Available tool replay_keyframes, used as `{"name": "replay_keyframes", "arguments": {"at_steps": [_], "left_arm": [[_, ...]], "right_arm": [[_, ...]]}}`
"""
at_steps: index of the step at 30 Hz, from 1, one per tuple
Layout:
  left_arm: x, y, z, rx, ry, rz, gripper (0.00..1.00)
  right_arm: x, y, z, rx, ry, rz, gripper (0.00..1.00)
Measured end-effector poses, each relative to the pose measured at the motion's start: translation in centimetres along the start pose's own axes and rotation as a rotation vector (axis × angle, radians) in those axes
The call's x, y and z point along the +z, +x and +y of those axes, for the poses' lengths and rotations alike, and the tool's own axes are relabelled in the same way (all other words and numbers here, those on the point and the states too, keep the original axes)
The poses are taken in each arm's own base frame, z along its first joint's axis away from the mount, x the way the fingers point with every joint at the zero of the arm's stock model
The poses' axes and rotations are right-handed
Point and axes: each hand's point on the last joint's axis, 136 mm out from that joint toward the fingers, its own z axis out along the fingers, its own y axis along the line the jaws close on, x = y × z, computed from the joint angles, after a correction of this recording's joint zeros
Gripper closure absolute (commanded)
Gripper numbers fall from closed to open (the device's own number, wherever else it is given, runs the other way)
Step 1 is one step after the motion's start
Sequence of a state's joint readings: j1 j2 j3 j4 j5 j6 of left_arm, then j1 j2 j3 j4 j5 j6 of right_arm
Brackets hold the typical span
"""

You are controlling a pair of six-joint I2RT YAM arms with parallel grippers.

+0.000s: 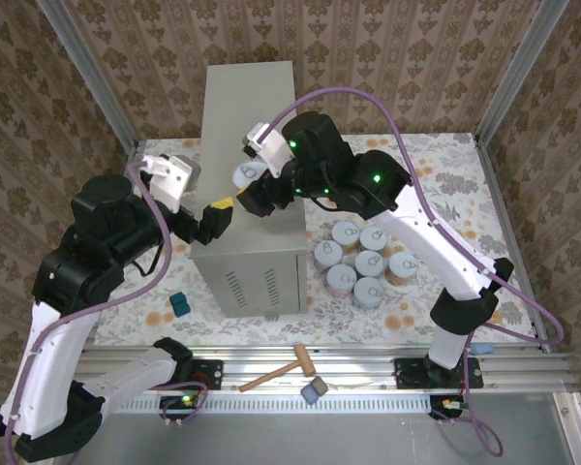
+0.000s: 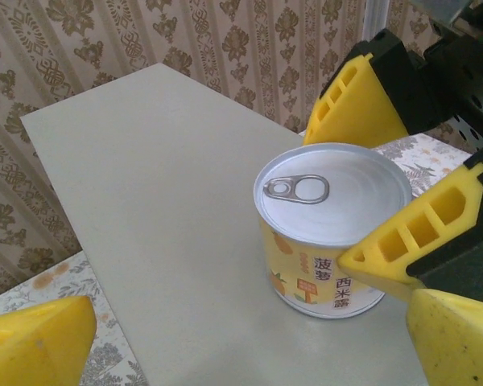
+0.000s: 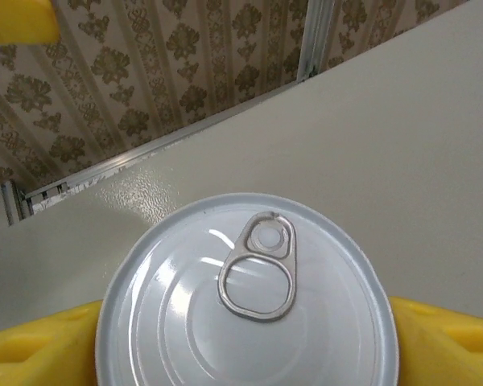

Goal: Place and organize the canned foods onto the counter

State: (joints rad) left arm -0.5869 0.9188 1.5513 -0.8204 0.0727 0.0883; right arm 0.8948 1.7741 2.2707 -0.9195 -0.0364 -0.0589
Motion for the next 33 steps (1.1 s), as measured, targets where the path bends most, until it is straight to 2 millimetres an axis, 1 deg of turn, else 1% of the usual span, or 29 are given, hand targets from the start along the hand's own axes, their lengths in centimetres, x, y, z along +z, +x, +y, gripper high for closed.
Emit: {"name": "replay_keyframes", "arguments": {"at_steps": [3,5,7,10,12,15,20,23,24,26,28,33], "left_arm": [[0.1,-0.1,-0.2,-0.006,0.01,-0.002,0.0],[0.3,-0.1,-0.3,-0.008,0.017,-0.001,0.0],[0.6,0.0,-0.4,-0.011,0.028,0.006,0.0],[1.2,0.0,-0.6,-0.019,0.047,0.012,0.0],[1.7,0.0,-0.8,-0.022,0.06,0.015,0.0],[2.9,0.1,-1.1,-0.032,0.084,0.028,0.0],[4.7,-0.1,-1.9,-0.054,0.138,0.035,0.0],[5.7,-0.1,-2.2,-0.066,0.166,0.038,0.0],[6.0,-0.1,-2.3,-0.071,0.173,0.04,0.0],[6.7,-0.1,-2.5,-0.08,0.19,0.045,0.0],[7.3,0.1,-2.8,-0.086,0.205,0.056,0.0],[8.6,0.6,-3.3,-0.105,0.241,0.081,0.0]], "right_arm": [[-0.2,-0.5,0.0,-0.004,0.002,-0.016,0.12],[-0.2,-0.6,-0.2,-0.011,0.008,-0.023,0.07],[-0.3,-0.7,-0.5,-0.02,0.023,-0.023,0.0],[-1.1,-0.4,-1.3,-0.019,0.053,-0.027,0.0],[-2.3,0.3,-1.9,-0.015,0.078,-0.024,0.0],[-5.0,1.2,-2.6,-0.011,0.119,-0.037,0.0],[-10.9,2.2,-3.6,0.0,0.19,-0.107,0.0],[-14.0,2.8,-3.9,0.004,0.222,-0.155,0.0],[-14.7,3.0,-3.9,0.005,0.23,-0.166,0.0],[-15.9,3.8,-4.0,0.007,0.248,-0.18,0.0],[-16.7,4.9,-4.1,0.008,0.259,-0.18,0.0],[-17.4,7.4,-4.1,0.01,0.274,-0.168,0.0]]}}
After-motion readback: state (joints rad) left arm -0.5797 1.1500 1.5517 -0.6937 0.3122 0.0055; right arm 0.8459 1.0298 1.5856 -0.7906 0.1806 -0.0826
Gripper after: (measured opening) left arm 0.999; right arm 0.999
